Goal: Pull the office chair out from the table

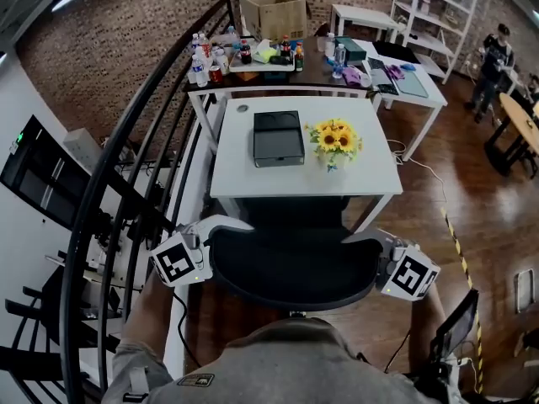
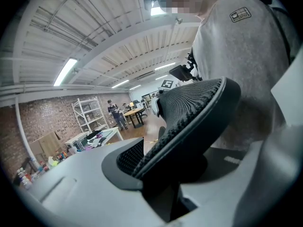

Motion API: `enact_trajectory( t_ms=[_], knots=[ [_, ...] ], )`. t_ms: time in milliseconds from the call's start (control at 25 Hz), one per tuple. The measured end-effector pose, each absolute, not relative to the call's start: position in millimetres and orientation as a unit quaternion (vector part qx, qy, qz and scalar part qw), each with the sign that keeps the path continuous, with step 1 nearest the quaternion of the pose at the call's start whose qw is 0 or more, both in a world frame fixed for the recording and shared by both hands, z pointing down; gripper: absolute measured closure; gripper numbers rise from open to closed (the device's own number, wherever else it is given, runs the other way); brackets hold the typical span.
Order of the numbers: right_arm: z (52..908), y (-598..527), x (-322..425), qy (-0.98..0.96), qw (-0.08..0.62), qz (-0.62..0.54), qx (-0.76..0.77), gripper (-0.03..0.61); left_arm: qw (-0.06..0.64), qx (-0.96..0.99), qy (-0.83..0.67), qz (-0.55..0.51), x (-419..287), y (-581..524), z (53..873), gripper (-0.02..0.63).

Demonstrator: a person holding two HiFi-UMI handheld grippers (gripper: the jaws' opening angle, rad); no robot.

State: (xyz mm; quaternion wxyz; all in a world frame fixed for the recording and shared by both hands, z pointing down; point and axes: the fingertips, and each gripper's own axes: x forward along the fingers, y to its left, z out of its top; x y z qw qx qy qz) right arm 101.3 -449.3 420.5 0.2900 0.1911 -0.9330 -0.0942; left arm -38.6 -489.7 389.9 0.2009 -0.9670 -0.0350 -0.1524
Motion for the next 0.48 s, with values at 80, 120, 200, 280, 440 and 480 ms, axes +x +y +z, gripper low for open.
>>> enact_trajectory(
  t_ms=[80,120,200,280,440,480],
  knots=[
    [422.7,-445.1,98.8,-0.931,0.295,-0.099,0.191,0.477,0.2,-0.967,-0.032,-0.155,-41.5,-486.5,392.2,0.485],
    [424.1,-442.7,98.3,-0.93,0.298,-0.101,0.19,0.477,0.2,-0.967,-0.032,-0.156,-42.1,-484.6,393.2,0.483],
    [426.8,-438.9,97.8,-0.929,0.302,-0.102,0.189,0.483,0.202,-0.966,-0.032,-0.156,-42.5,-482.4,395.0,0.482],
    [428.9,-438.1,98.1,-0.928,0.304,-0.101,0.191,0.485,0.199,-0.967,-0.031,-0.158,-43.3,-484.0,399.1,0.48],
    [429.0,-440.9,102.9,-0.929,0.302,-0.091,0.192,0.485,0.188,-0.968,-0.029,-0.162,-39.4,-491.1,401.2,0.476],
    [428.2,-441.5,104.5,-0.93,0.301,-0.089,0.19,0.485,0.185,-0.97,-0.029,-0.158,-36.9,-491.4,398.2,0.476]
  ],
)
